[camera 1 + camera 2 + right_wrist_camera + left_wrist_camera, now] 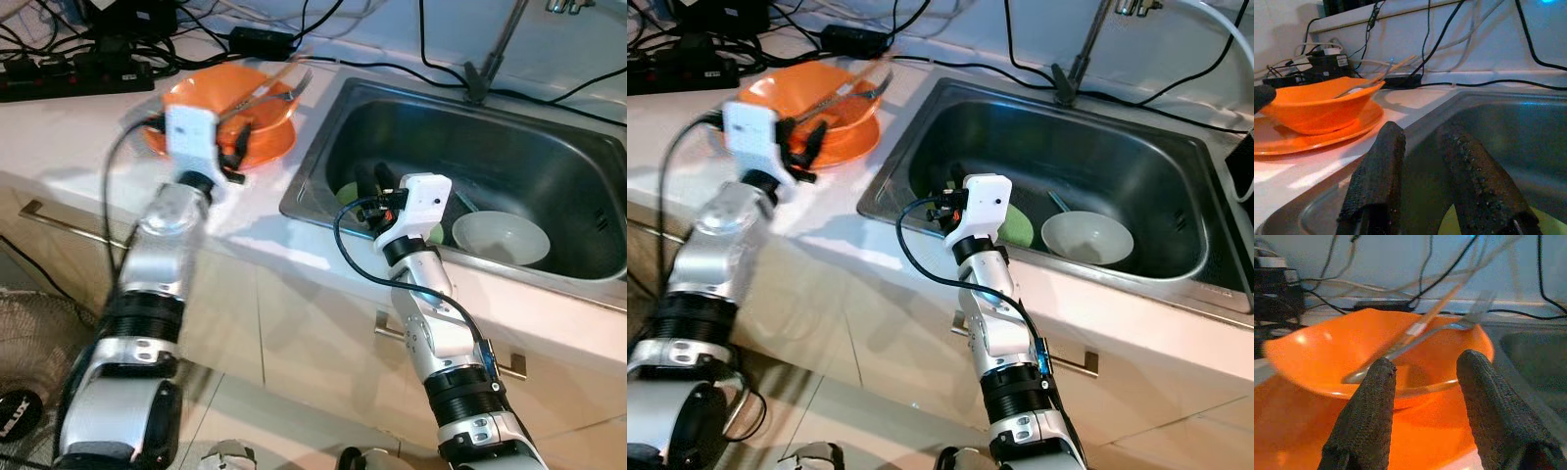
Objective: Kitchen organization
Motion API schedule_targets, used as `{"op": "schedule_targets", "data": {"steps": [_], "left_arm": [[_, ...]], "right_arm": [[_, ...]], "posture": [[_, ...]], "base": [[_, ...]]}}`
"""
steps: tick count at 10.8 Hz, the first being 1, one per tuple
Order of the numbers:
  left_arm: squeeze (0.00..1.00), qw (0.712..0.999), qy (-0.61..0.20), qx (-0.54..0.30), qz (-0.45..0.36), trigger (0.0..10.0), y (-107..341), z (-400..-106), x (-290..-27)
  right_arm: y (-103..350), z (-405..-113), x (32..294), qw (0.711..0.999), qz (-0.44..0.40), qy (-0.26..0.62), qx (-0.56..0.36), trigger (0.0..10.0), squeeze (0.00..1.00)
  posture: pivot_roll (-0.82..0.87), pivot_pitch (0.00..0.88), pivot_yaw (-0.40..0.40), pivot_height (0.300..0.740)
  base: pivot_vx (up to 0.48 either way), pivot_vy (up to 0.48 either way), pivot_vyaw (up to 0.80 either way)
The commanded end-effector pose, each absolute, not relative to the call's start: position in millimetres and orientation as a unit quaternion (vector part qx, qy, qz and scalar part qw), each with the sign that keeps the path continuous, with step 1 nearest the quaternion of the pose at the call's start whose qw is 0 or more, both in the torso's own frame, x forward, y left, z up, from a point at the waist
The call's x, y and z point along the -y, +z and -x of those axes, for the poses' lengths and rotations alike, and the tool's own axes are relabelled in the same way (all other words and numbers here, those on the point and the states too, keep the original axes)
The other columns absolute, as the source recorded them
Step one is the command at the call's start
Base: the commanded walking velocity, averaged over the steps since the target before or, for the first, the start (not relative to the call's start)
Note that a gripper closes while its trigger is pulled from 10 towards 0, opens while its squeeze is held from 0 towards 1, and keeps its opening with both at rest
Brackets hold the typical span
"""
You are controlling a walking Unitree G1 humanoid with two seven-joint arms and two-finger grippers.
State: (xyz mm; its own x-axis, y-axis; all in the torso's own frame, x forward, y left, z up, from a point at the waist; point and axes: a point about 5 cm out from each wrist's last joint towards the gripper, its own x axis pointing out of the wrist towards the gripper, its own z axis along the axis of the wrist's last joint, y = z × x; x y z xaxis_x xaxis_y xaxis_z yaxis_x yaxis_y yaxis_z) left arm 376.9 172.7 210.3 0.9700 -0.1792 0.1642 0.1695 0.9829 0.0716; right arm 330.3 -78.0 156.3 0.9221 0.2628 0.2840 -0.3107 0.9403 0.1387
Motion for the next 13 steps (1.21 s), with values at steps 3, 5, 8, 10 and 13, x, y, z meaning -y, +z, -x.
{"op": "schedule_targets", "data": {"steps": [3,5,8,10,13], "left_arm": [[0.00,0.993,-0.070,0.086,-0.031,10.0,214.7,-373.7,-181.1],[0.00,0.994,-0.058,0.086,-0.036,10.0,217.4,-373.5,-187.5],[0.00,0.980,-0.125,0.155,-0.016,10.0,246.8,-367.5,-159.2],[0.00,0.976,-0.157,0.153,-0.004,10.0,247.4,-373.3,-141.3],[0.00,0.982,-0.144,0.117,0.022,10.0,235.2,-387.9,-140.2]], "right_arm": [[156.5,-331.6,77.3,0.976,-0.089,0.151,0.132,10.0,0.00],[155.7,-331.5,78.7,0.976,-0.088,0.149,0.131,10.0,0.00],[155.5,-331.6,80.1,0.976,-0.090,0.145,0.132,10.0,0.00],[155.0,-331.8,79.8,0.977,-0.090,0.144,0.131,10.0,0.00],[155.1,-331.9,83.3,0.977,-0.087,0.139,0.133,10.0,0.00]], "posture": [[0.12,0.067,-0.060,0.740],[0.12,0.072,-0.060,0.740],[0.12,0.079,-0.059,0.740],[0.12,0.076,-0.057,0.740],[0.10,0.077,-0.053,0.740]], "base": [[0.000,0.000,0.00],[0.000,0.000,0.00],[0.000,0.000,0.00],[0.000,0.000,0.00],[0.000,0.000,0.00]]}}
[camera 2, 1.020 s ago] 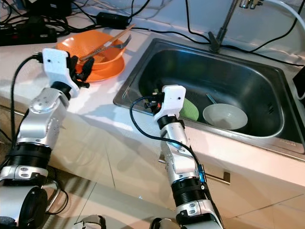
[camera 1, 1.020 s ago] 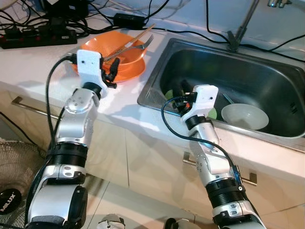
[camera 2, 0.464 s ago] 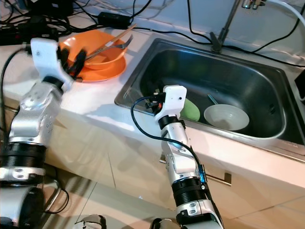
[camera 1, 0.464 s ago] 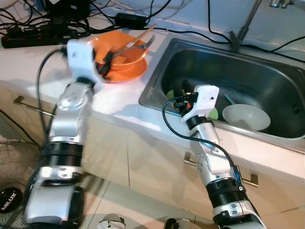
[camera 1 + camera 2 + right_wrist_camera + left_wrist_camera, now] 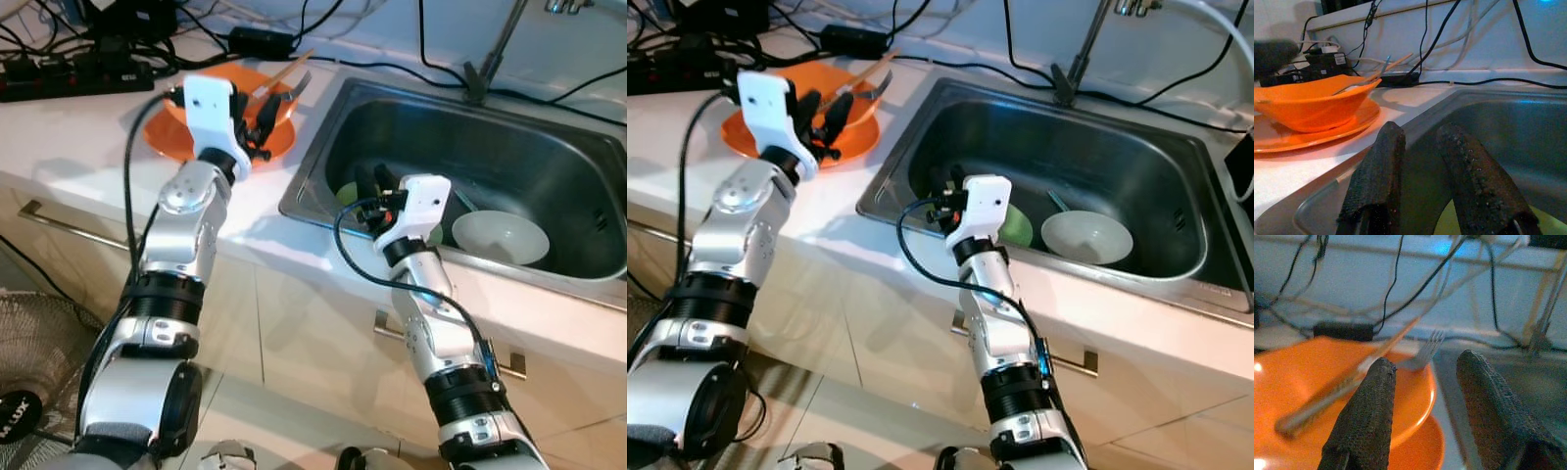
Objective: Kitchen organization
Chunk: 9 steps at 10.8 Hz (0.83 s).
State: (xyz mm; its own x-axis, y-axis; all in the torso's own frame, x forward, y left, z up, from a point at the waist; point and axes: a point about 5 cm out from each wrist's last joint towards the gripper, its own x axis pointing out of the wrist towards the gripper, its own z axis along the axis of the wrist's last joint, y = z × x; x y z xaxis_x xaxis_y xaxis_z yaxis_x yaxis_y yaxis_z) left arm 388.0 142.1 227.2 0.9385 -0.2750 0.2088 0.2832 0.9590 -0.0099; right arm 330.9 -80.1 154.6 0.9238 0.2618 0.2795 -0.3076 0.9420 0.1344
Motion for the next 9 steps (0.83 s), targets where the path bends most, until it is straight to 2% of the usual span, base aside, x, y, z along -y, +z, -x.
{"op": "schedule_targets", "data": {"steps": [1,9], "left_arm": [[0.00,0.985,-0.138,0.105,0.021,10.0,230.5,-391.2,-142.5],[0.00,0.995,-0.069,0.069,0.018,10.0,208.2,-385.4,-185.2]], "right_arm": [[154.6,-331.6,83.7,0.978,-0.086,0.139,0.132,10.0,0.00],[154.0,-332.0,81.2,0.978,-0.088,0.141,0.130,10.0,0.00]], "posture": [[0.10,0.076,-0.052,0.740],[0.12,0.078,-0.053,0.740]], "base": [[0.000,0.000,0.00],[0.000,0.000,0.00]]}}
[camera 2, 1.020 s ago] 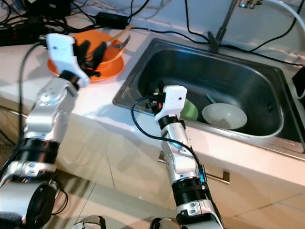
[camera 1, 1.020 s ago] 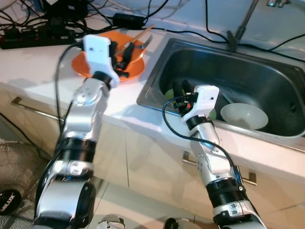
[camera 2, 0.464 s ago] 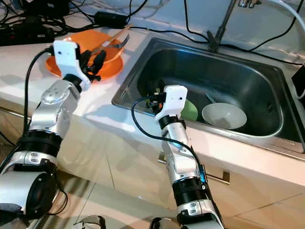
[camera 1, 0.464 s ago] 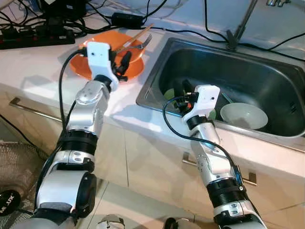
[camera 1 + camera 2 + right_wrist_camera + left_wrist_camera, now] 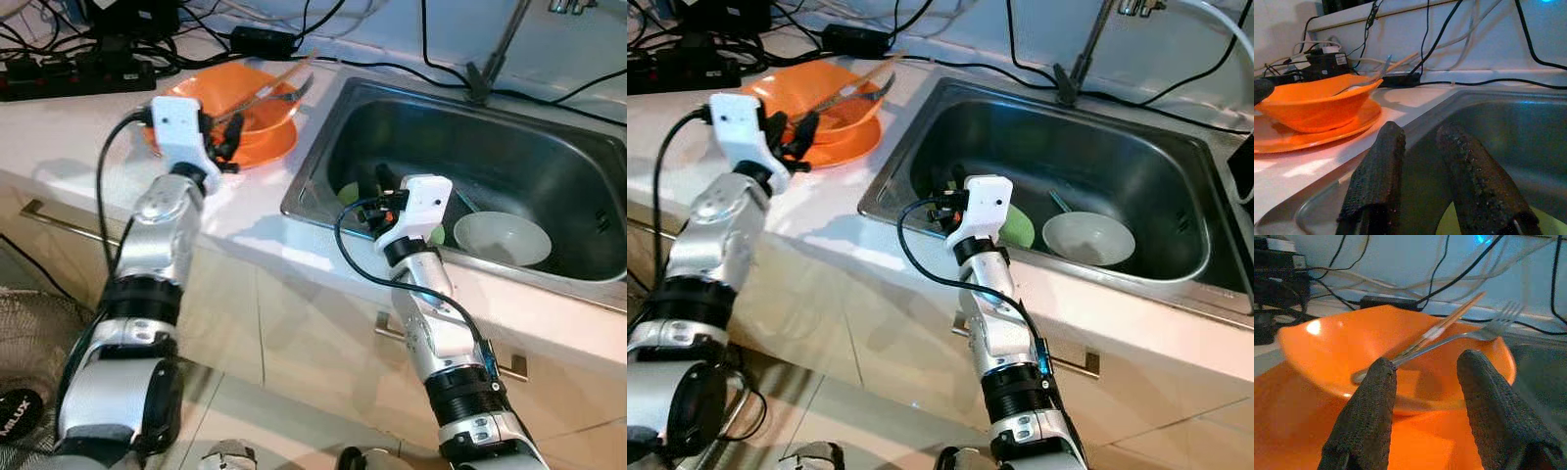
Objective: Kitchen organization
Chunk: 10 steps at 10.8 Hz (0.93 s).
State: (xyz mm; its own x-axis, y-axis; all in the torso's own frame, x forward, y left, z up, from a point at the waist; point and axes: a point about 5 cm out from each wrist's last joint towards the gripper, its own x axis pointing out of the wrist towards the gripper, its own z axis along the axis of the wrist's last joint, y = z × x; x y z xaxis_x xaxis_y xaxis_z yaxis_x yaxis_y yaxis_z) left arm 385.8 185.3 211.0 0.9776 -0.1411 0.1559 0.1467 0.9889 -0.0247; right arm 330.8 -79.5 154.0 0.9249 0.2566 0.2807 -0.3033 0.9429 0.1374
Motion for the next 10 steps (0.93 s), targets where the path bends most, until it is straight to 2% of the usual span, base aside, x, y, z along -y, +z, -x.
{"op": "schedule_targets", "data": {"steps": [1,7,10], "left_arm": [[0.00,0.996,-0.057,0.066,0.014,10.0,206.5,-383.1,-193.6],[0.00,0.996,0.003,0.079,-0.034,10.0,220.5,-380.1,-222.8],[0.00,0.986,0.086,0.114,-0.083,10.0,241.3,-376.3,-253.4]], "right_arm": [[153.8,-332.0,81.1,0.978,-0.088,0.140,0.130,10.0,0.00],[153.4,-332.7,81.7,0.978,-0.088,0.139,0.130,10.0,0.00],[151.5,-332.4,81.8,0.978,-0.088,0.138,0.127,10.0,0.00]], "posture": [[0.12,0.078,-0.053,0.740],[0.12,0.075,-0.057,0.740],[0.12,0.078,-0.053,0.740]], "base": [[0.000,0.000,0.00],[0.000,0.000,0.00],[0.000,0.000,0.00]]}}
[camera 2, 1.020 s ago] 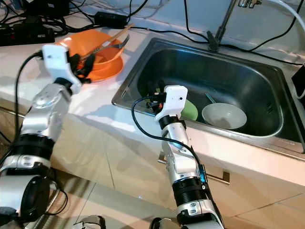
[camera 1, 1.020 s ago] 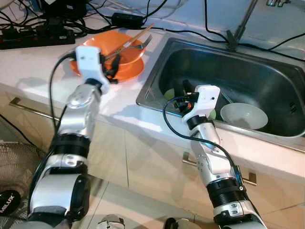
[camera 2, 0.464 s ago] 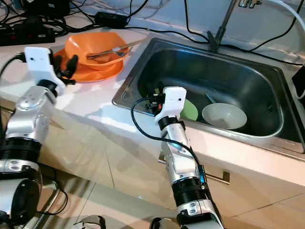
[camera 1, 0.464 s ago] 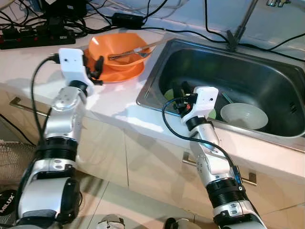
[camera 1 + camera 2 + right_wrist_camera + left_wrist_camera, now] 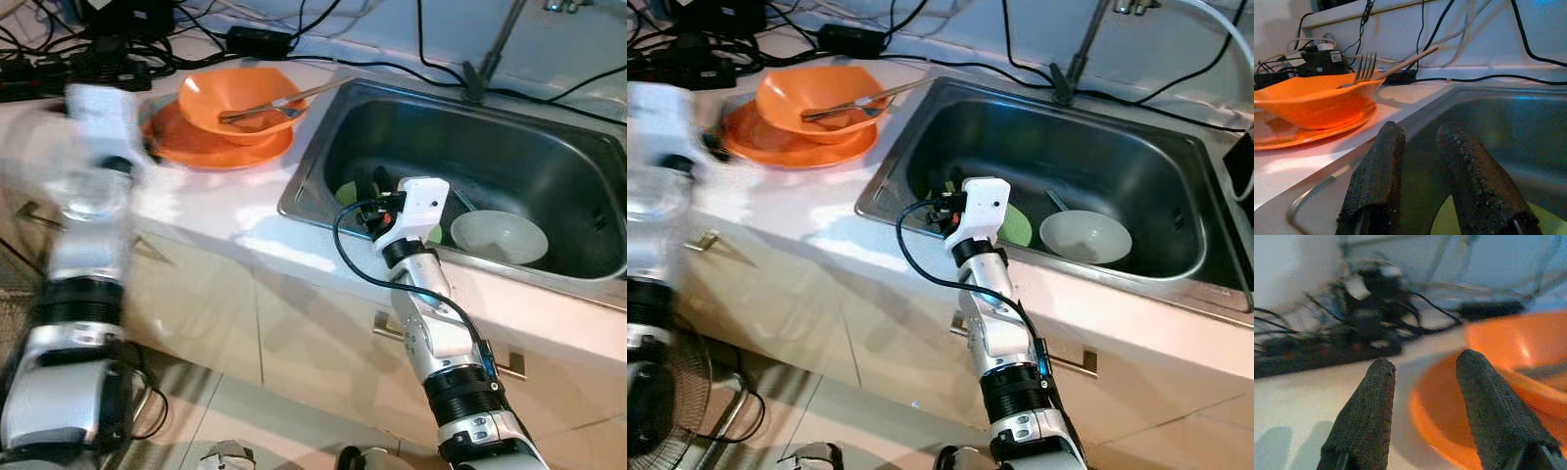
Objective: Kitchen organization
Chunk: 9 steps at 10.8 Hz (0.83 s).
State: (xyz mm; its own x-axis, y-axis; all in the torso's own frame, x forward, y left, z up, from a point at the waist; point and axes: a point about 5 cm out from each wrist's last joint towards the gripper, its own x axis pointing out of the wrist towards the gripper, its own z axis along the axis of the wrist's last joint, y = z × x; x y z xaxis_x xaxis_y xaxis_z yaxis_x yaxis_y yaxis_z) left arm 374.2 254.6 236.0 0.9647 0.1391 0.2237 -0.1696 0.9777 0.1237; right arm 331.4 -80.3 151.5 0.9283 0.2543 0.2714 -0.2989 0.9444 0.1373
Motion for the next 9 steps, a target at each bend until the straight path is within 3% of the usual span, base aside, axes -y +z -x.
{"op": "schedule_targets", "data": {"steps": [1,2,5,9], "left_arm": [[0.00,0.987,0.029,0.148,-0.049,10.0,251.5,-376.2,-232.7],[0.00,0.985,-0.052,0.166,-0.015,10.0,254.9,-375.8,-201.1],[0.00,0.982,-0.122,0.138,0.036,10.0,241.0,-384.4,-164.2],[0.00,0.981,-0.152,0.087,0.085,10.0,225.2,-391.5,-150.0]], "right_arm": [[150.9,-332.1,81.9,0.978,-0.088,0.138,0.126,10.0,0.00],[151.0,-332.0,81.5,0.978,-0.088,0.138,0.126,10.0,0.00],[150.1,-332.6,82.3,0.979,-0.086,0.138,0.125,10.0,0.00],[150.6,-331.4,83.4,0.979,-0.082,0.136,0.128,10.0,0.00]], "posture": [[0.12,0.079,-0.055,0.740],[0.12,0.080,-0.056,0.740],[0.11,0.073,-0.053,0.740],[0.10,0.062,-0.044,0.740]], "base": [[0.000,0.000,0.00],[0.000,0.000,0.00],[0.000,0.000,0.00],[0.000,0.000,0.00]]}}
